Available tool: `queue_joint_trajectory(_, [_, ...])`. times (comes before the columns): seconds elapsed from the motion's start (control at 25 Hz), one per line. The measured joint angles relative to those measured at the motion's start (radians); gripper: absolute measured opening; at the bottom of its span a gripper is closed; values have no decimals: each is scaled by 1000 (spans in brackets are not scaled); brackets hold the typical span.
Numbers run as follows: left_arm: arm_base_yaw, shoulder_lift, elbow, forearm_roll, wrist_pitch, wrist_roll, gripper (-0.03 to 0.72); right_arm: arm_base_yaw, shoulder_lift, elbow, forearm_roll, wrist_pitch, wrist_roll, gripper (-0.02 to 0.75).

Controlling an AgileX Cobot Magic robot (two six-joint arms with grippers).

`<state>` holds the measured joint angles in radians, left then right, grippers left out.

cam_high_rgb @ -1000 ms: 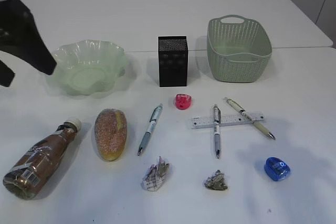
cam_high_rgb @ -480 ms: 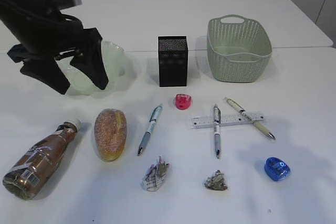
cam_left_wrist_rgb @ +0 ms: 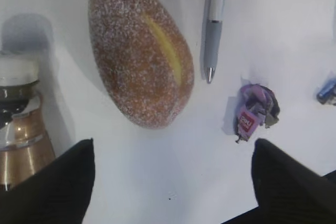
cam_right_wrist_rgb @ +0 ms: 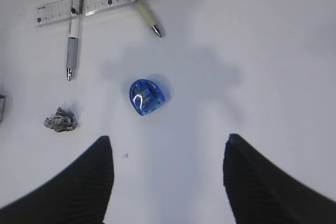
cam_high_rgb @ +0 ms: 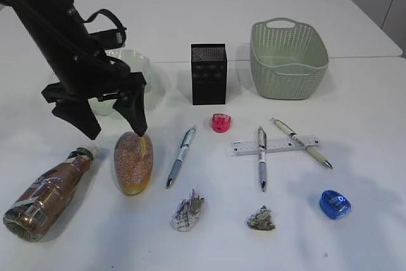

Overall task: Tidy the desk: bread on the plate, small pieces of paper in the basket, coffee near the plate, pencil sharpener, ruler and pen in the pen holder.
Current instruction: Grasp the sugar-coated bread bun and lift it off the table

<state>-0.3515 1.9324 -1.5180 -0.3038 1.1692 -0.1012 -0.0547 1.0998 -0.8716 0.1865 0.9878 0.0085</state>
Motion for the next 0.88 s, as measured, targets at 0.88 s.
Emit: queue_joint_trajectory(0.88, [-2,209,-204,60,22,-18,687,0,0,0,0,-31,-9,512])
